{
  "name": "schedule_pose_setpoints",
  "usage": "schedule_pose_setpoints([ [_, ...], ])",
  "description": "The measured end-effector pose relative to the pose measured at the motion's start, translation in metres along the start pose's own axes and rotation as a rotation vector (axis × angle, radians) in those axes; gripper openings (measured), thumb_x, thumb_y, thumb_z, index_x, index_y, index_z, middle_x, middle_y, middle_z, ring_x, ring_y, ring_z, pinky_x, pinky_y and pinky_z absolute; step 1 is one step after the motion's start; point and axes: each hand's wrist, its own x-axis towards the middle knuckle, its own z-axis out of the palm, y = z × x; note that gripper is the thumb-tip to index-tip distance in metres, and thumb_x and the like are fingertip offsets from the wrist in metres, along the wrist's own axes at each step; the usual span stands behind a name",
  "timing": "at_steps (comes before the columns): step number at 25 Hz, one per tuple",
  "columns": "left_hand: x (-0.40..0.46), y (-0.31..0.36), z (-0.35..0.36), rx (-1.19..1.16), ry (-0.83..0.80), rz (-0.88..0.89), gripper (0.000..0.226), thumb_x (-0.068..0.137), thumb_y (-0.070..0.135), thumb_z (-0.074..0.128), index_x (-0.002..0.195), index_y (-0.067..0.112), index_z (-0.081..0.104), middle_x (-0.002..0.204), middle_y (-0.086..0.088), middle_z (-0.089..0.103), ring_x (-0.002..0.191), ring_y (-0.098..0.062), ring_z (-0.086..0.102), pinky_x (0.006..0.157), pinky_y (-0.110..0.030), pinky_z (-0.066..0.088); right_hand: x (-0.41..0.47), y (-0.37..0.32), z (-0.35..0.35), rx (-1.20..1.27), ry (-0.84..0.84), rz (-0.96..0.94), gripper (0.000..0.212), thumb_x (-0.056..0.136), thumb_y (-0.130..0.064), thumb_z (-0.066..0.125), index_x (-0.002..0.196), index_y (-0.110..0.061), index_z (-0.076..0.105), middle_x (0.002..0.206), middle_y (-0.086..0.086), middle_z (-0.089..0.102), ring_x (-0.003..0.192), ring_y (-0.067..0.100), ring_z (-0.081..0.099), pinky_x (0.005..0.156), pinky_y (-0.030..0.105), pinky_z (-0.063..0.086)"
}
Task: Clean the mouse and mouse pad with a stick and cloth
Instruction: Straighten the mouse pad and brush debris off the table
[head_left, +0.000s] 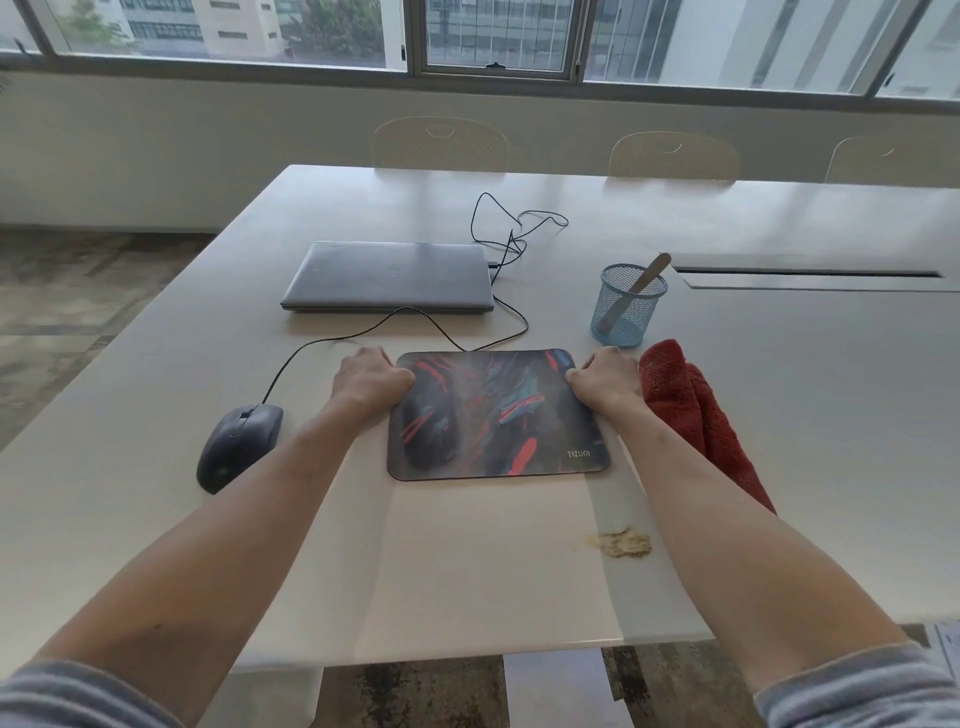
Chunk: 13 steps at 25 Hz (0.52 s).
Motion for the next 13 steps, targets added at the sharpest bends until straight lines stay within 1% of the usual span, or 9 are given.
schedule_pose_setpoints([
  [2,-0.003,-0.002,0.002,-0.009,0.021,0.025,0.020,0.074,0.016,0.058,0.093,0.012,0.063,0.095,-0.010,0.062,0.093,-0.028,0.056,0.075,-0.029,0.041,-0.008,0.000,-0.003,-0.022,0.006,-0.068,0.030,0.085,-0.024,0.062,0.107,-0.005,0.068,0.113,0.019,0.068,0.109,0.036,0.061,0.090,0.034,0.048],
  [3,-0.004,-0.003,0.002,-0.020,0.024,0.041,0.019,0.075,0.016,0.058,0.093,0.012,0.063,0.095,-0.009,0.062,0.091,-0.026,0.054,0.075,-0.028,0.039,-0.013,0.001,-0.007,-0.032,0.039,-0.121,0.029,0.085,-0.024,0.062,0.108,-0.007,0.067,0.113,0.018,0.068,0.109,0.036,0.060,0.089,0.035,0.047],
  [5,-0.007,-0.006,-0.001,-0.049,0.018,0.077,0.017,0.077,0.017,0.059,0.093,0.013,0.063,0.095,-0.007,0.064,0.091,-0.024,0.054,0.075,-0.028,0.039,-0.027,0.008,-0.018,-0.082,0.191,-0.244,0.028,0.085,-0.025,0.062,0.107,-0.010,0.065,0.108,0.016,0.067,0.105,0.036,0.060,0.087,0.038,0.047],
  [7,-0.012,-0.010,-0.007,-0.055,0.043,0.142,0.014,0.079,0.021,0.061,0.091,0.014,0.064,0.092,-0.005,0.065,0.091,-0.025,0.056,0.075,-0.029,0.040,-0.040,0.023,-0.032,-0.187,0.405,-0.313,0.028,0.082,-0.029,0.064,0.104,-0.012,0.066,0.104,0.016,0.067,0.102,0.038,0.058,0.085,0.042,0.046],
  [8,-0.015,-0.014,-0.012,-0.043,0.078,0.190,0.012,0.080,0.024,0.062,0.089,0.015,0.065,0.089,-0.003,0.065,0.090,-0.024,0.056,0.075,-0.029,0.040,-0.046,0.032,-0.039,-0.238,0.484,-0.299,0.031,0.080,-0.032,0.065,0.103,-0.011,0.065,0.103,0.017,0.065,0.101,0.039,0.057,0.084,0.044,0.045],
  [9,-0.020,-0.018,-0.017,-0.026,0.123,0.242,0.011,0.081,0.025,0.063,0.086,0.016,0.065,0.086,-0.001,0.065,0.088,-0.024,0.056,0.075,-0.030,0.040,-0.050,0.042,-0.045,-0.283,0.518,-0.249,0.036,0.080,-0.036,0.065,0.105,-0.011,0.063,0.105,0.019,0.064,0.102,0.040,0.055,0.084,0.045,0.043],
  [10,-0.025,-0.023,-0.022,-0.006,0.173,0.294,0.009,0.081,0.025,0.063,0.084,0.017,0.065,0.085,0.000,0.065,0.088,-0.025,0.056,0.076,-0.031,0.041,-0.053,0.053,-0.049,-0.323,0.496,-0.165,0.044,0.080,-0.042,0.065,0.111,-0.012,0.060,0.110,0.021,0.061,0.106,0.041,0.053,0.087,0.047,0.042],
  [11,-0.029,-0.030,-0.028,0.022,0.226,0.343,0.008,0.081,0.024,0.064,0.084,0.016,0.066,0.086,-0.001,0.065,0.089,-0.026,0.057,0.077,-0.033,0.042,-0.055,0.063,-0.051,-0.350,0.423,-0.062,0.053,0.080,-0.048,0.063,0.119,-0.014,0.055,0.118,0.022,0.057,0.112,0.042,0.050,0.090,0.050,0.040],
  [13,-0.037,-0.046,-0.040,0.132,0.335,0.399,0.010,0.082,0.023,0.065,0.089,0.015,0.067,0.098,-0.007,0.066,0.098,-0.031,0.054,0.084,-0.040,0.040,-0.056,0.082,-0.052,-0.348,0.216,0.116,0.068,0.082,-0.058,0.058,0.135,-0.019,0.041,0.130,0.024,0.049,0.121,0.044,0.044,0.096,0.055,0.037],
])
